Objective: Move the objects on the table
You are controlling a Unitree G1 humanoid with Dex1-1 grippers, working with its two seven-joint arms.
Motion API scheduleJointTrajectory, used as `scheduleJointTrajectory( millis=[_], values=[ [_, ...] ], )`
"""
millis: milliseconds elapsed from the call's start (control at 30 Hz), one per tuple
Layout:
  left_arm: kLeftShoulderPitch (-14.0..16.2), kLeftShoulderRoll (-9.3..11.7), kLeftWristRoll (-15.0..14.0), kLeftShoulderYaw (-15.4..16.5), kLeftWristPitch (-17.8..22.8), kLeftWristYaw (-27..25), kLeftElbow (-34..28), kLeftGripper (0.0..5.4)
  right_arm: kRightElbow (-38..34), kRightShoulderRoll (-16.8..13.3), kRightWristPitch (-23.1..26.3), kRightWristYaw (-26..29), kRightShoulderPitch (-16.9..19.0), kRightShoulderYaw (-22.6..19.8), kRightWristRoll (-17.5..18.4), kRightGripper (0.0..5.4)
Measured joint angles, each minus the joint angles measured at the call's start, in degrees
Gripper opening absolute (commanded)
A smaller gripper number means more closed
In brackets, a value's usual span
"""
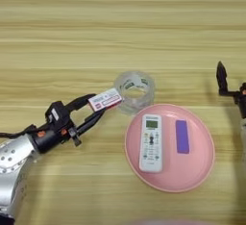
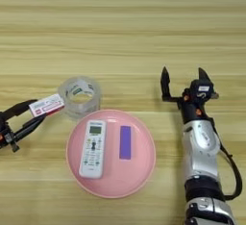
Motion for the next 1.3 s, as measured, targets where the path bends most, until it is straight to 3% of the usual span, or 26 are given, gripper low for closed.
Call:
scheduleJointTrajectory(
  millis=[233, 433, 600, 833, 1300],
  values=[
    [3.5, 0.2, 2.0, -0.3, 0.3, 1.3, 0.0, 2.05, 1.9, 0.1, -0.1, 0.0, -0.7, -1.0, 1.1, 5.4],
    [6.2, 2.5, 2.4, -2.7, 1.2, -2.1, -1.0, 2.05, 3.3, 0.1, -0.1, 0.2, -1.5, -1.4, 1.7, 5.4],
    [6.5, 4.3, 3.2, -4.3, 2.1, -4.1, -1.4, 2.05, 3.6, 0.1, -0.1, 0.7, -1.9, -1.5, 2.0, 5.4],
    [6.2, 4.4, 5.3, -5.7, 2.1, -4.1, -0.8, 2.05, 3.7, 0.1, -0.1, 0.8, -1.9, -1.5, 2.0, 5.4],
    [5.6, 4.3, 5.7, -5.8, 2.0, -3.9, -0.6, 3.6, 3.7, 0.2, -0.1, 1.0, -1.9, -1.5, 2.0, 5.4]
  ],
)
